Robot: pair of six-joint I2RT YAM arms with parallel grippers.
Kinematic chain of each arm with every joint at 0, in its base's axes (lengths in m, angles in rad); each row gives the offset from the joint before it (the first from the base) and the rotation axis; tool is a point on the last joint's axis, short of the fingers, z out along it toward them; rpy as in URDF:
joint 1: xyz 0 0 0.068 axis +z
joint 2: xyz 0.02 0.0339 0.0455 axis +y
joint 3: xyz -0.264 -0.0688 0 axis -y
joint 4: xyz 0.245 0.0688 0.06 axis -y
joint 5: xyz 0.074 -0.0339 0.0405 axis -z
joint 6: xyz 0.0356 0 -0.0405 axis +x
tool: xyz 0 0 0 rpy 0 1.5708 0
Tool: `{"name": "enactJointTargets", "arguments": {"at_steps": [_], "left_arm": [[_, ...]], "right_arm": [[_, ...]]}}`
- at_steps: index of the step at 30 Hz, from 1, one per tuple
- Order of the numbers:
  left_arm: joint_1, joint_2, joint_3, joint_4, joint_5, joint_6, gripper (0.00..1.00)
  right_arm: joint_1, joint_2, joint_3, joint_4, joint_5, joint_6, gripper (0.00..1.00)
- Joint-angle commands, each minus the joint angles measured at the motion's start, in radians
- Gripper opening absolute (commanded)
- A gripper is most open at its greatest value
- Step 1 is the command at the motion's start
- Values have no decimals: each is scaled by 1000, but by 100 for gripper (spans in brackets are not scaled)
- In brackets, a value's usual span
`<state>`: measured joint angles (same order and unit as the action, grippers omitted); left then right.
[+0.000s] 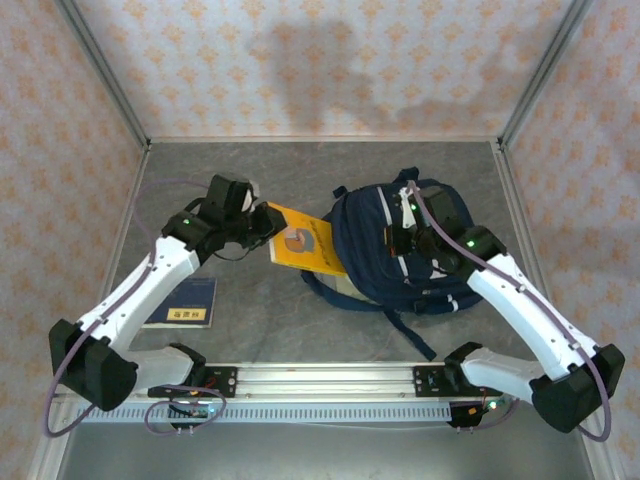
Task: Pack the student bag
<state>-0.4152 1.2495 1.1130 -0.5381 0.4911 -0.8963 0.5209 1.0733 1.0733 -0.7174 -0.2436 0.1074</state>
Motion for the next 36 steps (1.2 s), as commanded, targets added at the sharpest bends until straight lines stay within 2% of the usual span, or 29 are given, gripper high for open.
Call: {"name": "enactJointTargets", "arguments": {"at_steps": [1, 6, 8, 10, 11, 15, 20, 24, 27, 30, 32, 34, 36], "left_arm": [[-31, 11, -25, 293, 94, -59, 0], [-43, 39, -98, 540, 153, -186, 0], [-51, 45, -117, 624, 166, -236, 0], [-64, 51, -126, 691, 179, -273, 0], [-71, 54, -128, 712, 183, -282, 0], [-85, 56, -121, 720, 187, -278, 0], [-86, 53, -127, 715, 188, -273, 0], [-85, 51, -130, 715, 182, -271, 0], [-87, 52, -126, 723, 178, -274, 0], [-91, 49, -125, 731, 172, -277, 0], [-94, 46, -125, 735, 165, -277, 0], [-98, 44, -125, 742, 156, -279, 0], [-100, 45, -123, 746, 150, -272, 0]], "right_arm": [[-23, -52, -9, 90, -87, 31, 0], [-27, -34, -2, 88, -122, 58, 1], [-27, -15, 16, 72, -102, 87, 26], [-25, 10, 50, 49, -79, 116, 40], [-24, 22, 72, 30, -57, 133, 42], [1, 82, 175, -33, -31, 176, 42], [88, 189, 261, -37, -77, 234, 44], [143, 267, 322, -77, -11, 244, 50], [162, 307, 343, -105, 21, 242, 51], [179, 343, 366, -142, 58, 226, 49], [185, 365, 380, -163, 85, 213, 41], [185, 385, 394, -181, 100, 193, 27], [185, 397, 410, -201, 134, 175, 4]]}}
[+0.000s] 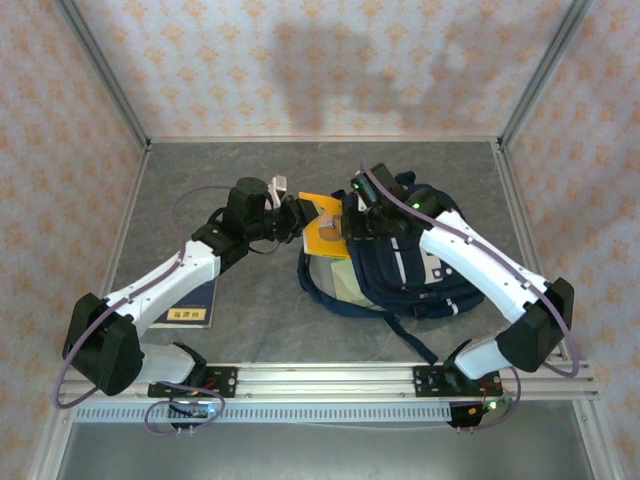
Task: Pack the student bag
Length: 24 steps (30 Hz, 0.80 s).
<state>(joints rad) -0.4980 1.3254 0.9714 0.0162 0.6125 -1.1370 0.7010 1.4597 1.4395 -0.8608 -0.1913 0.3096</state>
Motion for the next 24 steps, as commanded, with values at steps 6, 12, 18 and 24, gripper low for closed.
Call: {"name": "enactJointTargets", "arguments": {"at_steps": [6, 12, 18, 24], "left_arm": [[-17, -60, 27, 53, -36, 87, 0], [11, -66, 29, -80, -63, 194, 0], [67, -103, 7, -64, -7, 243, 0], [153, -140, 36, -163, 59, 311, 0]], "right_arm": [[-8, -26, 113, -112, 143, -114, 0], [-96, -82, 173, -160, 49, -199, 0], [-154, -107, 202, -202, -38, -233, 0], [-200, -132, 222, -215, -106, -252, 0]]}}
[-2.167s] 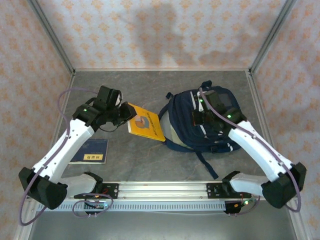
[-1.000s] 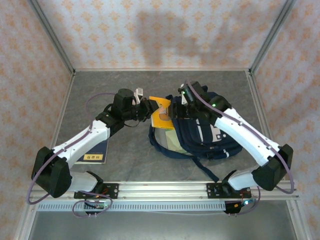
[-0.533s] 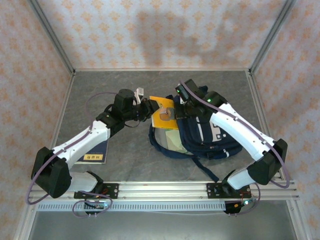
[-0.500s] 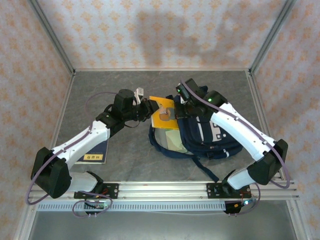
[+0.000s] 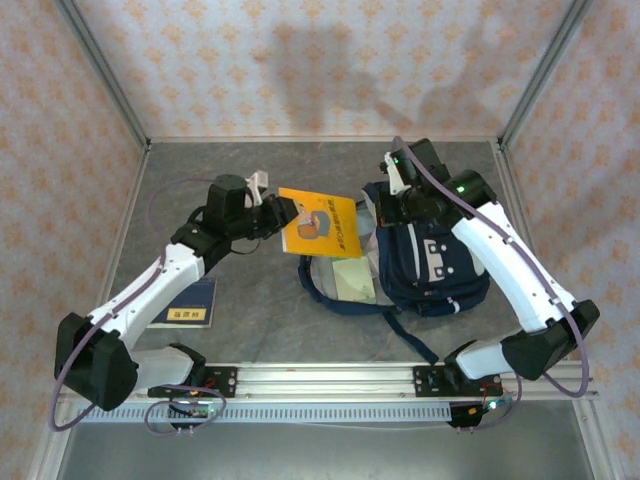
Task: Pack the student bag
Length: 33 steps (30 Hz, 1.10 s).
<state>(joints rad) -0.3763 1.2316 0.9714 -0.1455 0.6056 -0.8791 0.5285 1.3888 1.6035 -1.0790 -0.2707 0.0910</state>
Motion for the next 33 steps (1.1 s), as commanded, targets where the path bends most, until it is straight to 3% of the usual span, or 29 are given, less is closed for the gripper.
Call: {"name": "enactJointTargets", "arguments": {"at_steps": [1, 7, 15, 33], "left_arm": [[40, -48, 32, 13, 79, 35, 0], [16, 6, -8, 280, 144, -190, 0], [-139, 117, 27, 336, 87, -206, 0], [-235, 376, 115, 550, -12, -319, 0]], "right_arm": [[-35, -64, 59, 4, -42, -38, 0], [-84, -65, 72, 9, -122, -39, 0], [-102, -27, 114, 25, -154, -29, 0], [-110, -3, 110, 64, -189, -6, 0]]}}
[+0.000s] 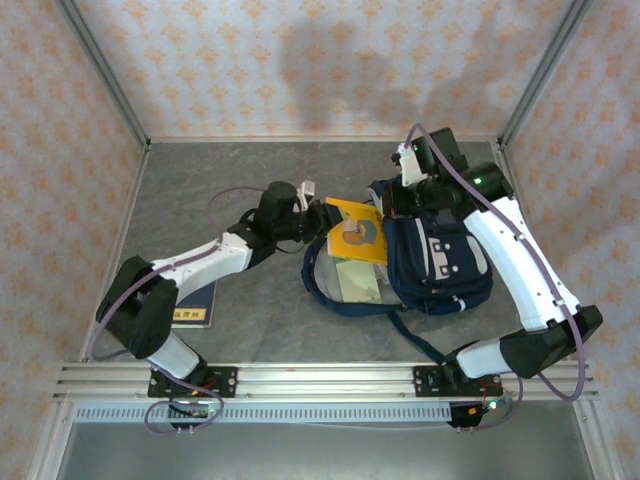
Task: Pack the student bag
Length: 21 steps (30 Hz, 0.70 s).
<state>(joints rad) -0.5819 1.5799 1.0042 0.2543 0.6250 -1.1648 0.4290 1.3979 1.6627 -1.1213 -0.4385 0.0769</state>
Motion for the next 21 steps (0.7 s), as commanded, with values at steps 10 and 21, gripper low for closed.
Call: {"name": "enactJointTargets", "arguments": {"at_steps": [10, 21], "left_arm": [[-189, 338, 268, 236, -167, -65, 0], [-229, 496, 419, 165, -200, -52, 35]], "right_arm": [[-10, 53, 99, 171, -51, 37, 0], [-28, 26, -27, 285, -6, 72, 0]]}}
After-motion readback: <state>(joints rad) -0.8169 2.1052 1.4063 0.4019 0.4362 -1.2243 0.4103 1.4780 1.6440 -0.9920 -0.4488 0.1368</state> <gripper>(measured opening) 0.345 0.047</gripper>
